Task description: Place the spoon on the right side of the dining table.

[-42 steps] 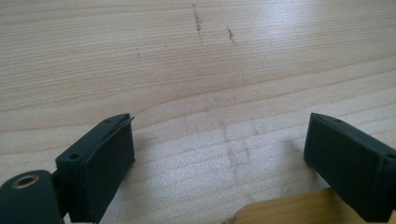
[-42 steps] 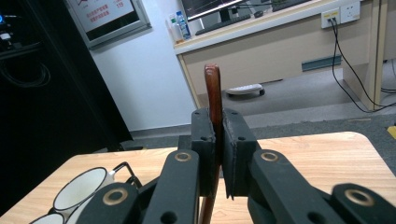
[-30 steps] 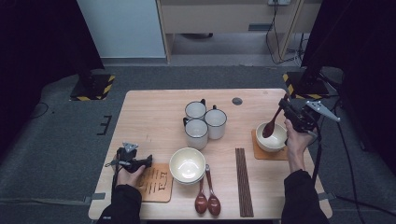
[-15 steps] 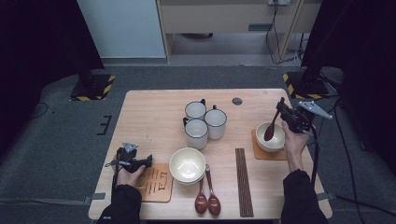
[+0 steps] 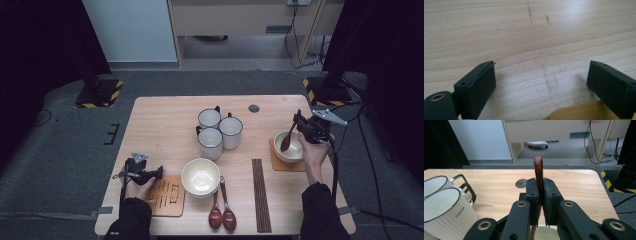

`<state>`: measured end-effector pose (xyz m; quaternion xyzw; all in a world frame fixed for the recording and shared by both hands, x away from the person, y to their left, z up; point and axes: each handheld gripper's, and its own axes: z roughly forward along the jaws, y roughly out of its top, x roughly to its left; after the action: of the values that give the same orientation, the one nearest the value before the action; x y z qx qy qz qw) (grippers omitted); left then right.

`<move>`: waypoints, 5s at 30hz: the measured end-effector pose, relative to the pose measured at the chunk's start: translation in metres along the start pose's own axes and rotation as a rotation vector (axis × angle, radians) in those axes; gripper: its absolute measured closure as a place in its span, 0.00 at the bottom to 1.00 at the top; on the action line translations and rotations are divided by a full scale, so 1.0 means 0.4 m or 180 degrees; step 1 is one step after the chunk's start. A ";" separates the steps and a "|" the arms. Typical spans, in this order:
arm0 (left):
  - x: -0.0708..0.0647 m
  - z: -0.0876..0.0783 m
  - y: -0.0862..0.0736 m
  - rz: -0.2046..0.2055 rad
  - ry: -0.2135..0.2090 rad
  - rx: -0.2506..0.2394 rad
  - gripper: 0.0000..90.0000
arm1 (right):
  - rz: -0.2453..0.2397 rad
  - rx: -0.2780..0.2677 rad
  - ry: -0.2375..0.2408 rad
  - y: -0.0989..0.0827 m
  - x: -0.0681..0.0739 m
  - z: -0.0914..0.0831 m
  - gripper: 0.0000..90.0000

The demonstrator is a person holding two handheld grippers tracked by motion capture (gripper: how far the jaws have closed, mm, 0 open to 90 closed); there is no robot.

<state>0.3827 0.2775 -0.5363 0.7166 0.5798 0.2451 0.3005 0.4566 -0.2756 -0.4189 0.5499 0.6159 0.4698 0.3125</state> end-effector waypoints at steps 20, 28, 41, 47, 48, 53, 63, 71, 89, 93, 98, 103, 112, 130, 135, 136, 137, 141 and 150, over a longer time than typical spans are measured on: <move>0.000 0.000 0.000 0.0001 0.0000 0.0000 0.08 | -0.0139 0.0159 -0.0164 -0.026 -0.020 -0.006 0.87; 0.000 0.000 0.000 0.0000 0.0000 0.0000 0.08 | -0.0324 0.0305 -0.0295 -0.037 -0.017 0.002 0.77; 0.000 0.000 0.000 0.0001 0.0001 0.0000 0.08 | -0.0304 0.0432 -0.0357 -0.060 -0.037 0.012 0.72; 0.000 0.000 0.000 0.0001 0.0001 0.0000 0.08 | -0.0290 0.0487 -0.0397 -0.072 -0.052 0.014 0.70; 0.000 0.000 0.000 0.0001 0.0000 0.0000 0.08 | -0.0283 0.0504 -0.0398 -0.074 -0.054 0.014 0.70; 0.000 0.000 0.000 0.0001 0.0001 0.0000 0.08 | -0.0248 0.0550 -0.0412 -0.082 -0.066 0.014 0.66; 0.000 0.000 0.000 0.0001 0.0001 0.0000 0.08 | -0.0216 0.0666 -0.0437 -0.103 -0.092 0.008 0.59; 0.000 0.000 0.000 0.0002 0.0002 0.0001 0.08 | -0.0195 0.0718 -0.0412 -0.115 -0.104 0.000 0.53; 0.000 0.000 0.000 0.0001 0.0002 0.0001 0.08 | -0.0190 0.0770 -0.0417 -0.143 -0.116 -0.026 0.38; 0.000 0.000 0.000 0.0001 0.0001 0.0000 0.08 | -0.0164 0.0788 -0.0392 -0.150 -0.119 -0.031 0.35; 0.000 0.000 0.000 0.0001 0.0001 0.0000 0.08 | -0.0163 0.0807 -0.0366 -0.156 -0.121 -0.043 0.34; 0.000 0.000 0.000 0.0000 0.0001 0.0000 0.08 | -0.0117 0.0807 -0.0338 -0.160 -0.125 -0.052 0.32; 0.000 0.000 0.000 0.0000 0.0001 0.0000 0.08 | -0.0102 0.0762 -0.0314 -0.164 -0.117 -0.078 0.31; 0.000 0.001 0.000 0.0005 -0.0003 0.0003 0.08 | -0.0164 0.0610 -0.0168 -0.117 -0.090 -0.098 0.28; 0.000 0.001 0.000 0.0008 -0.0005 0.0005 0.07 | -0.0137 0.0646 -0.0156 -0.107 -0.104 -0.079 0.27; 0.000 0.001 0.000 0.0008 -0.0005 0.0005 0.07 | -0.0137 0.0646 -0.0156 -0.107 -0.104 -0.079 0.27; 0.000 0.001 0.000 0.0007 -0.0005 0.0005 0.07 | -0.0172 0.0666 -0.0156 -0.106 -0.107 -0.072 0.27; -0.001 0.001 0.000 0.0008 -0.0005 0.0005 0.07 | -0.0122 0.0660 -0.0138 -0.106 -0.116 -0.065 0.27; -0.001 0.001 0.000 0.0008 -0.0005 0.0005 0.07 | -0.0098 0.0668 -0.0147 -0.100 -0.138 -0.054 0.27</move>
<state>0.3829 0.2772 -0.5364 0.7177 0.5789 0.2445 0.3000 0.4329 -0.3325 -0.4551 0.5808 0.6627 0.3849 0.2744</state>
